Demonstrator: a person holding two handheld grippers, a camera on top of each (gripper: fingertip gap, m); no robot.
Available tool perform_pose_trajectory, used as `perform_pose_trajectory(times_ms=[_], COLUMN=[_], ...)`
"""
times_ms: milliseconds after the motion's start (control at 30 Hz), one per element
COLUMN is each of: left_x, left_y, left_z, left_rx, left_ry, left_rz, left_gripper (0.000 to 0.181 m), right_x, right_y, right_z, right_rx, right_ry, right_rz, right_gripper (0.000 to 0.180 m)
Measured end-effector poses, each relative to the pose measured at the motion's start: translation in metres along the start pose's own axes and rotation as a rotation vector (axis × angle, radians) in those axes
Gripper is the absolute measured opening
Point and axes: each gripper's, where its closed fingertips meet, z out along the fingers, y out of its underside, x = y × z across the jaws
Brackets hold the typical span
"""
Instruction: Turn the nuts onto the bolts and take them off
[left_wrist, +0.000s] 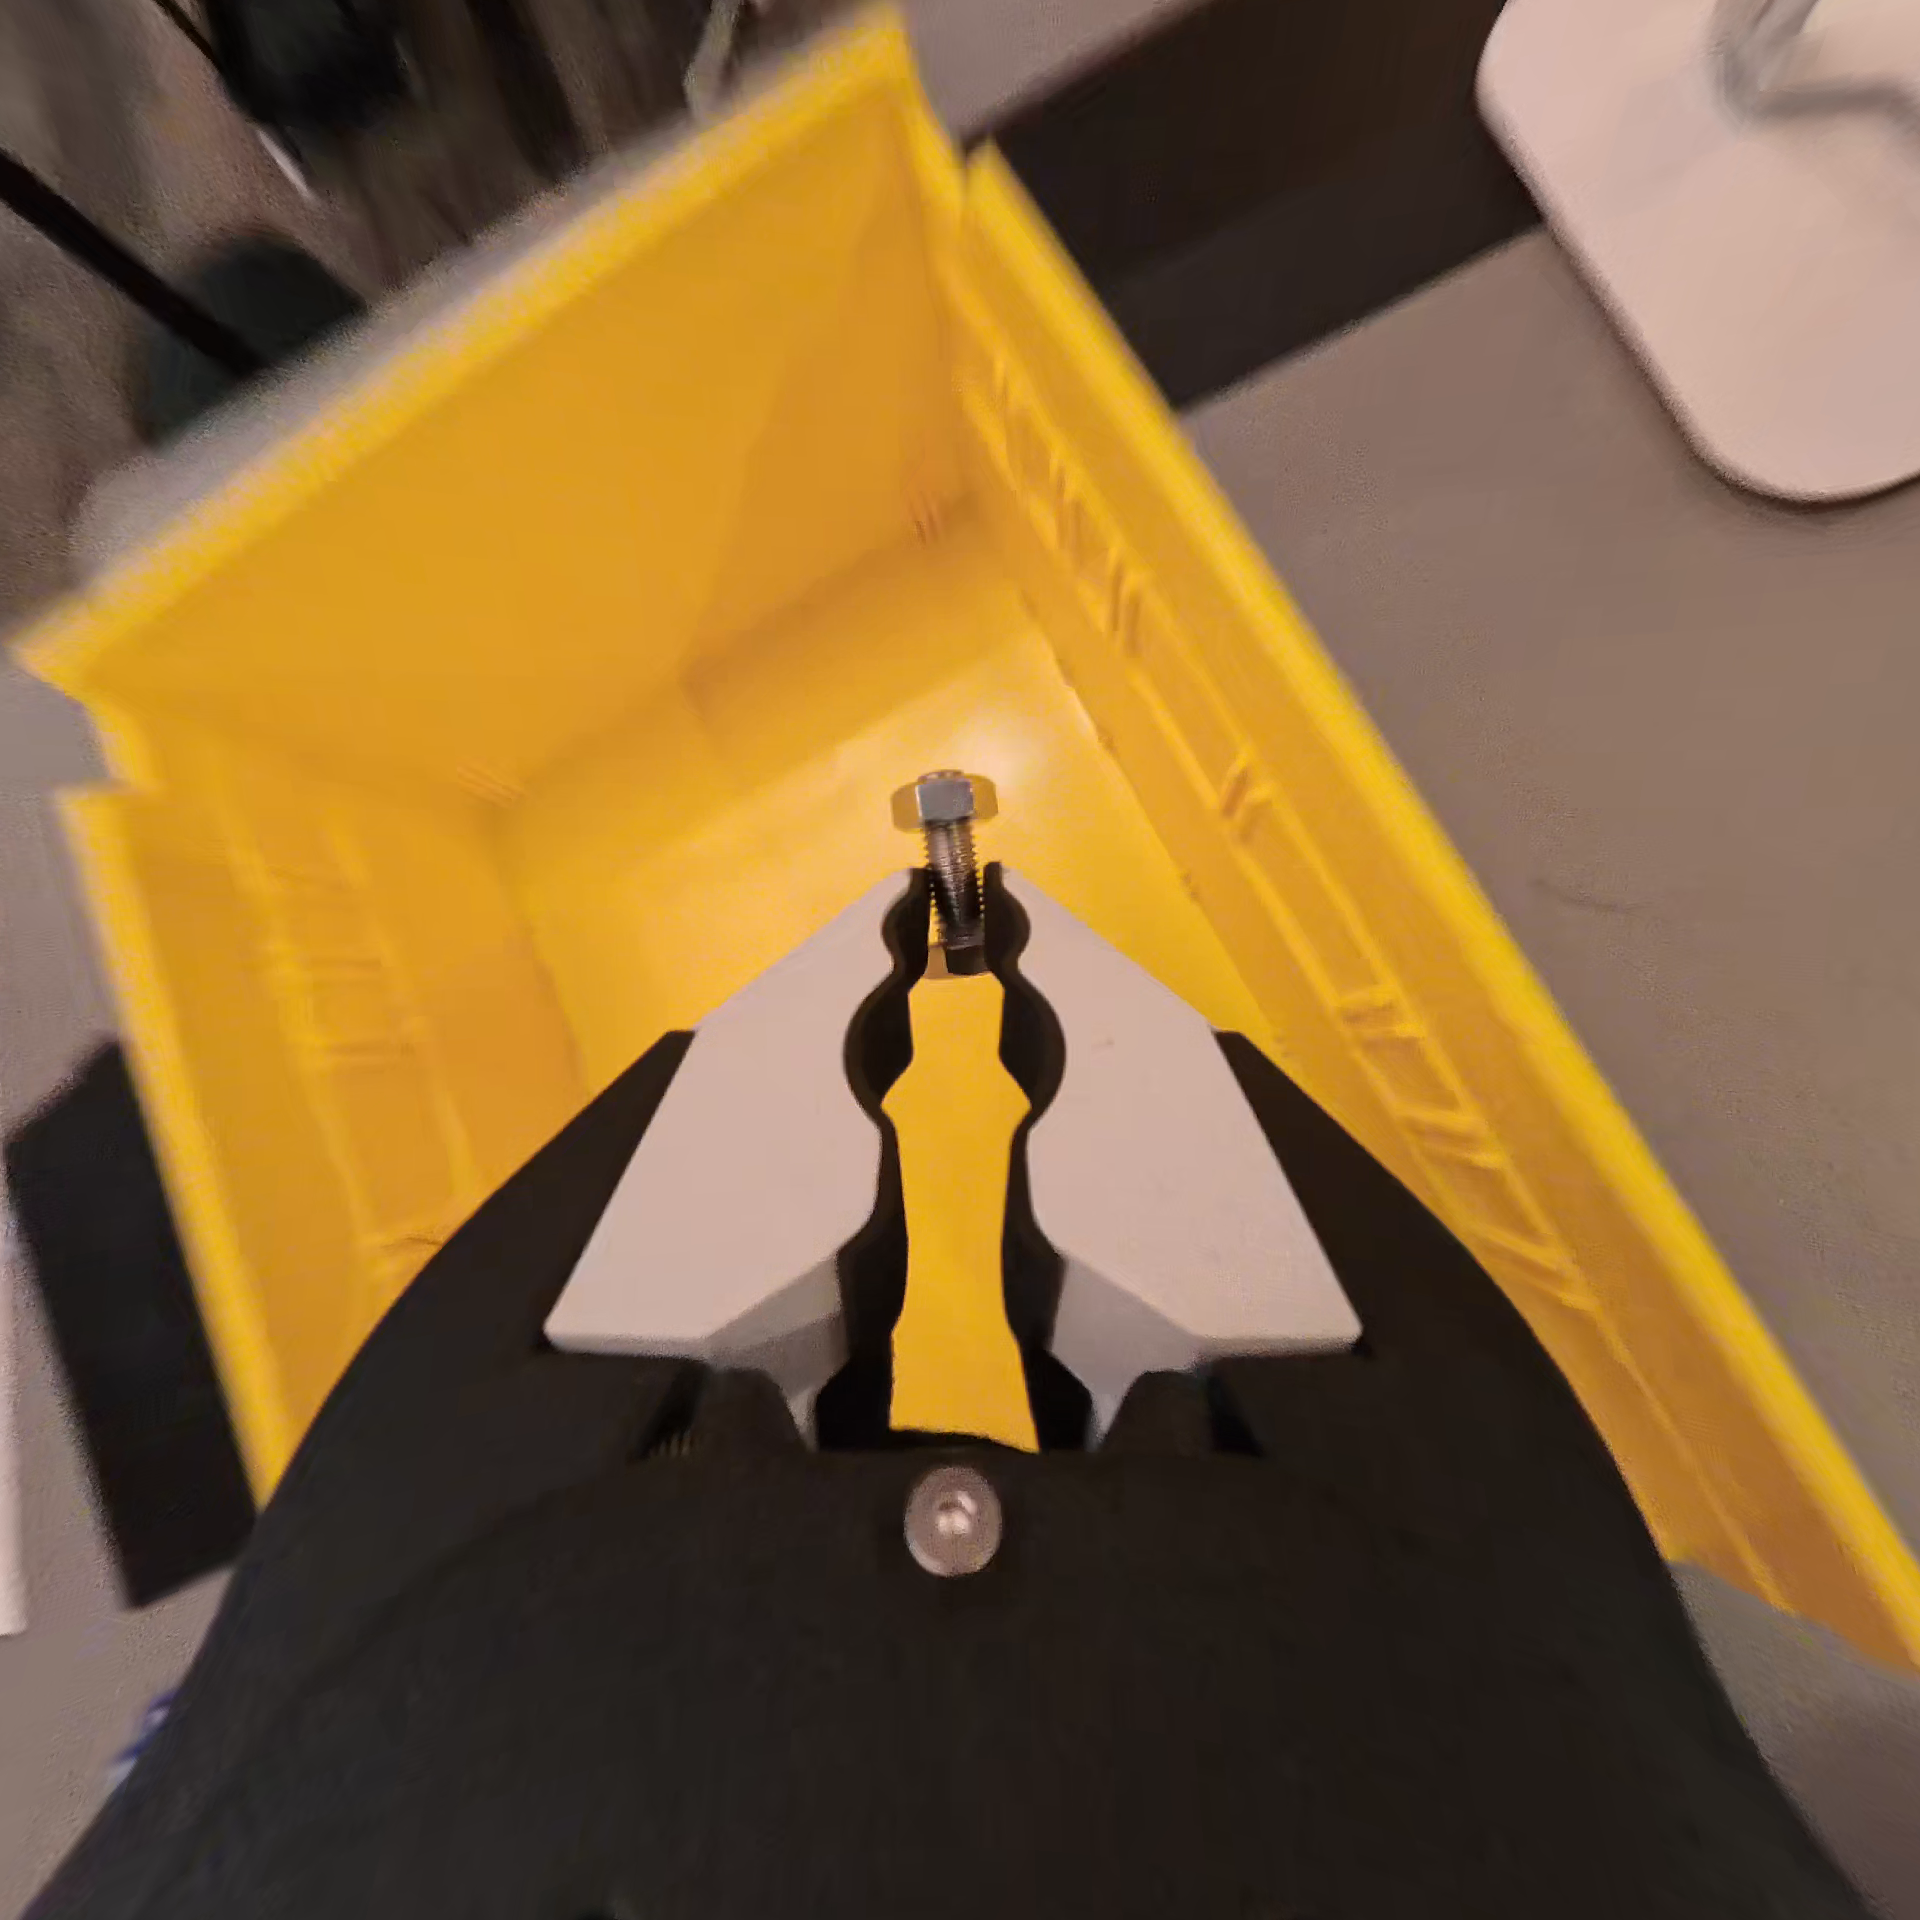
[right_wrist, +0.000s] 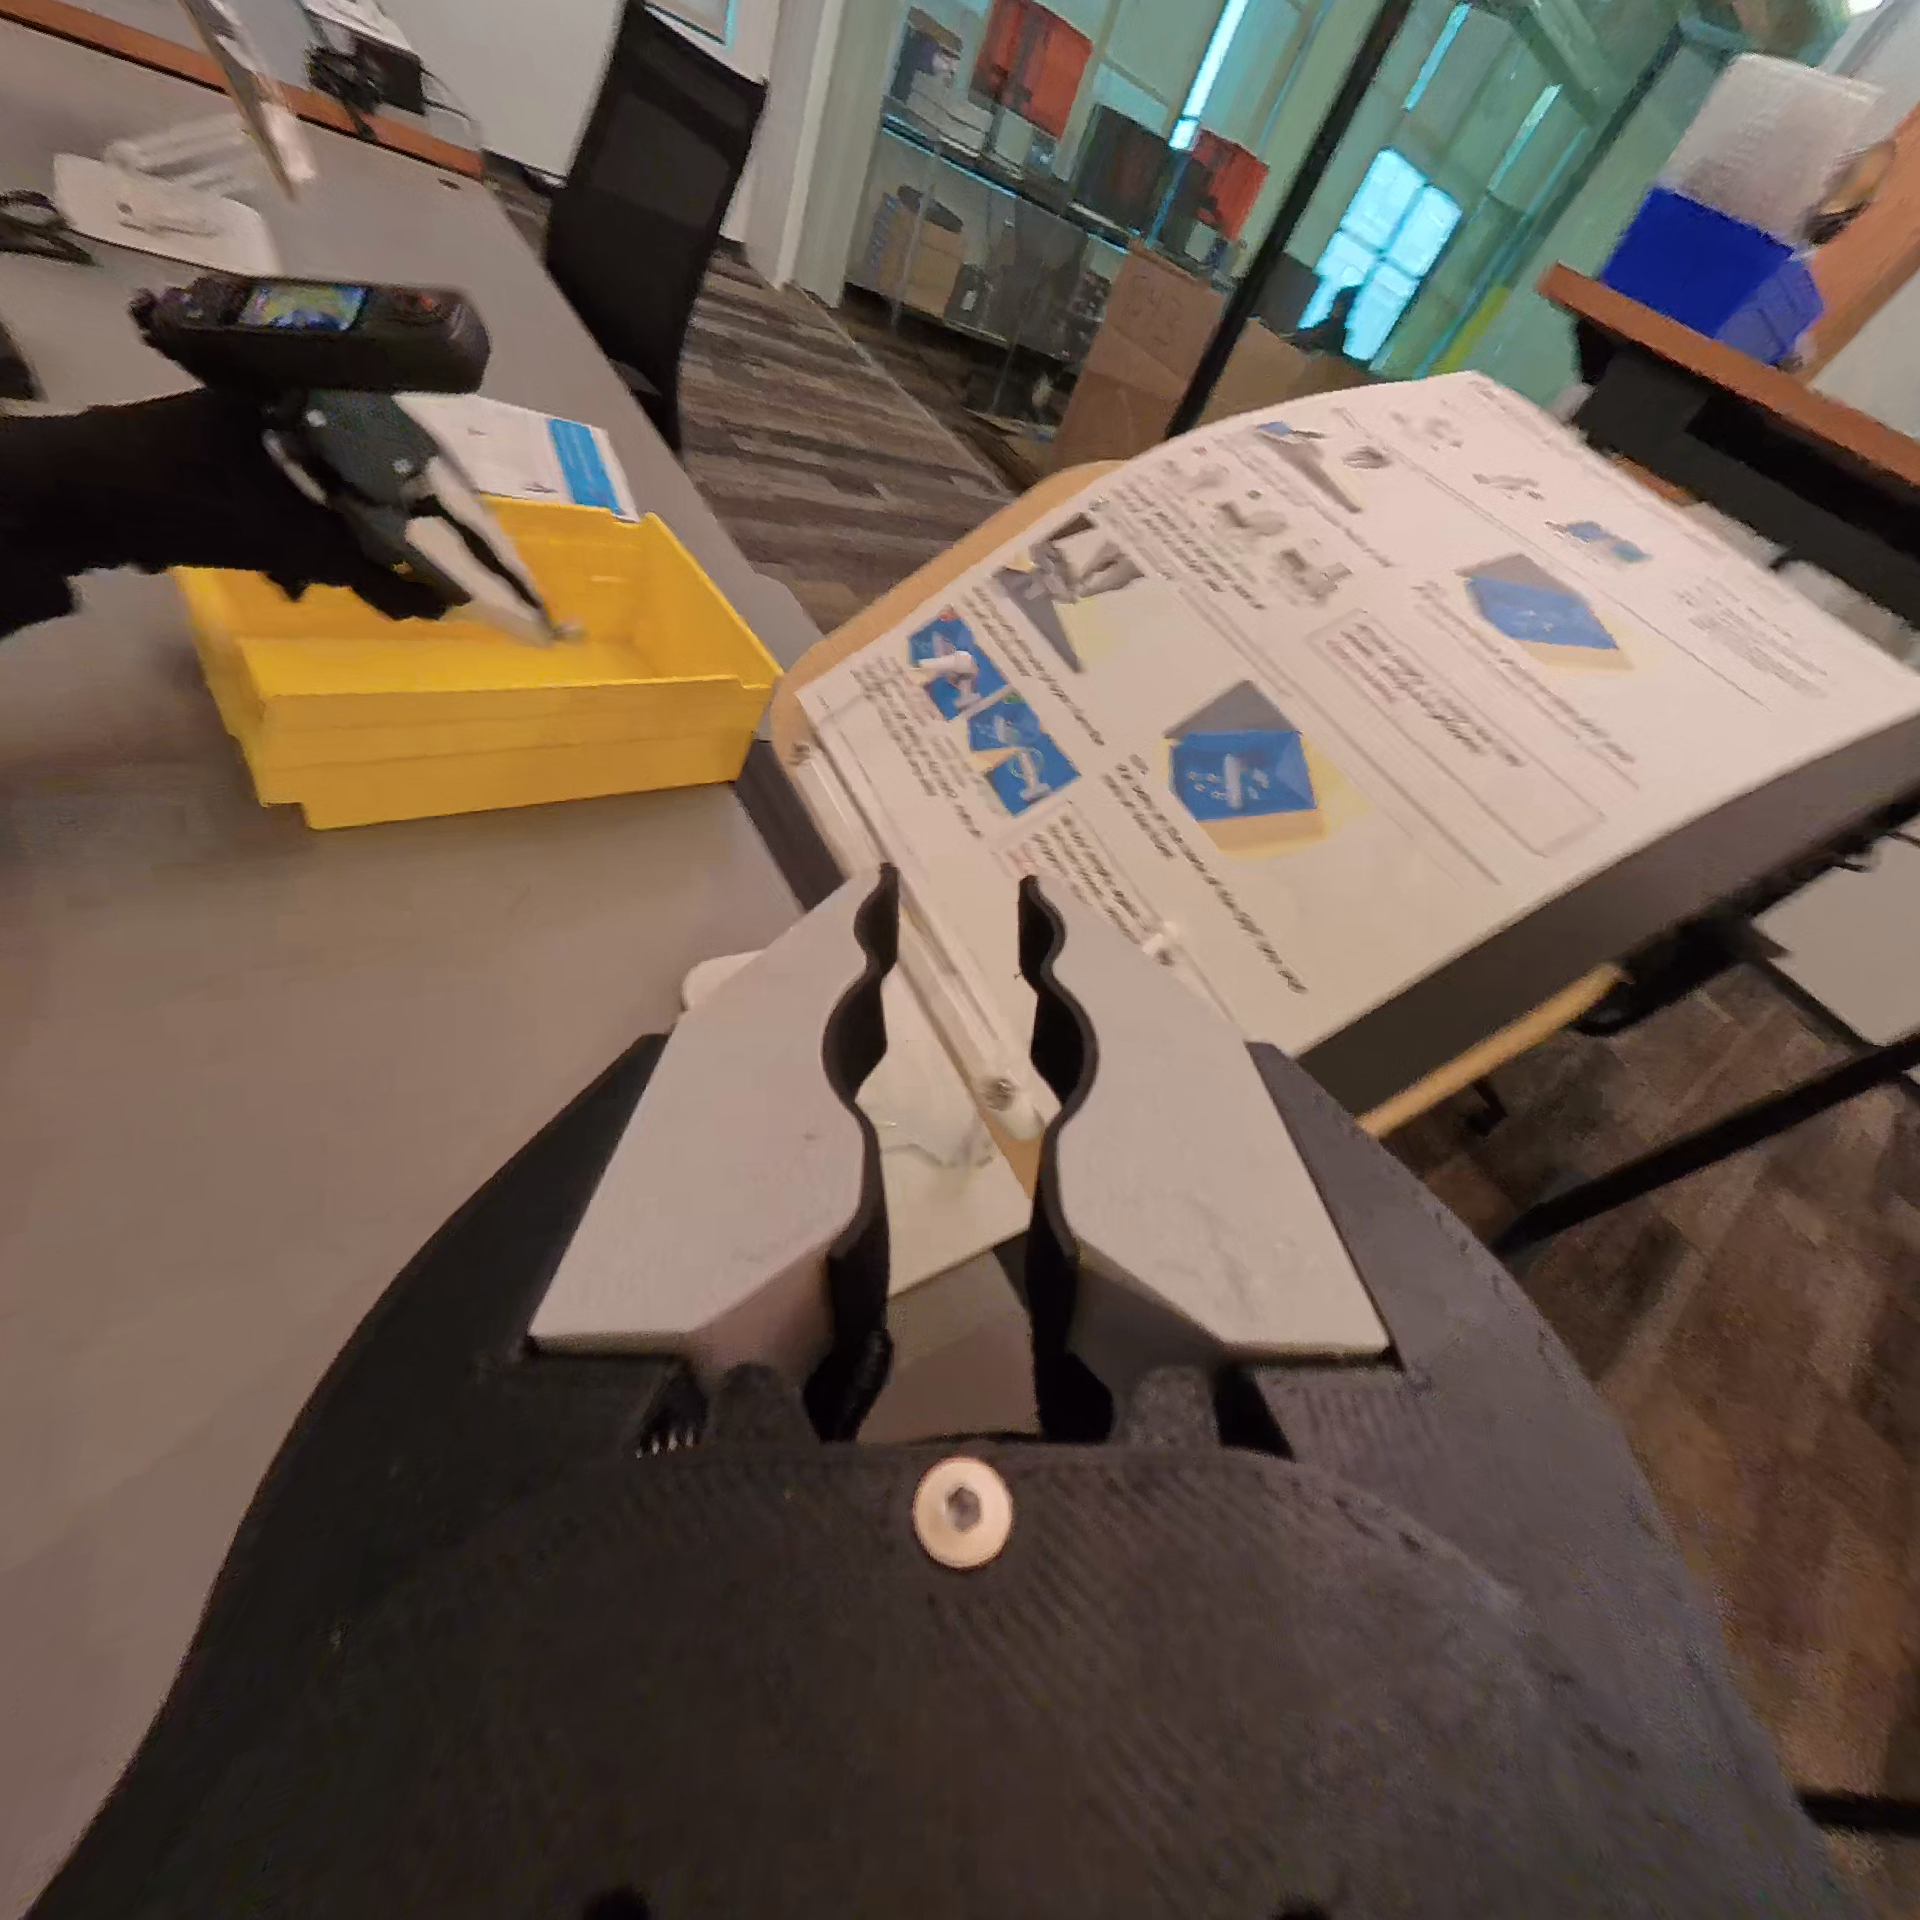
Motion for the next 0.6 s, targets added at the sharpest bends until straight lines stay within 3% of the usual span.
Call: perform_pose_trajectory(times_ms=[33, 167, 333, 467, 600], left_x=[-0.002, 0.031, 0.131, 0.196, 0.236], left_y=[-0.016, -0.096, -0.172, -0.206, -0.215], left_z=[-0.014, -0.073, -0.124, -0.135, -0.134], left_rx=[0.062, 0.376, 0.712, 0.875, 0.944], left_ry=[-0.044, -0.112, -0.107, -0.111, -0.090], left_rz=[0.038, 0.178, 0.498, 0.630, 0.728], left_gripper=[0.008, 0.008, 0.008, 0.008, 0.008], right_x=[-0.008, -0.036, -0.071, -0.073, -0.070], right_y=[-0.002, -0.008, -0.019, -0.011, 0.005], right_z=[0.006, 0.032, 0.055, 0.069, 0.080], right_rx=[0.001, 0.014, 0.080, 0.078, 0.039], right_ry=[-0.037, -0.136, -0.318, -0.369, -0.365], right_rz=[0.007, 0.021, 0.149, 0.265, 0.286], right_gripper=[0.024, 0.026, 0.033, 0.037, 0.038])
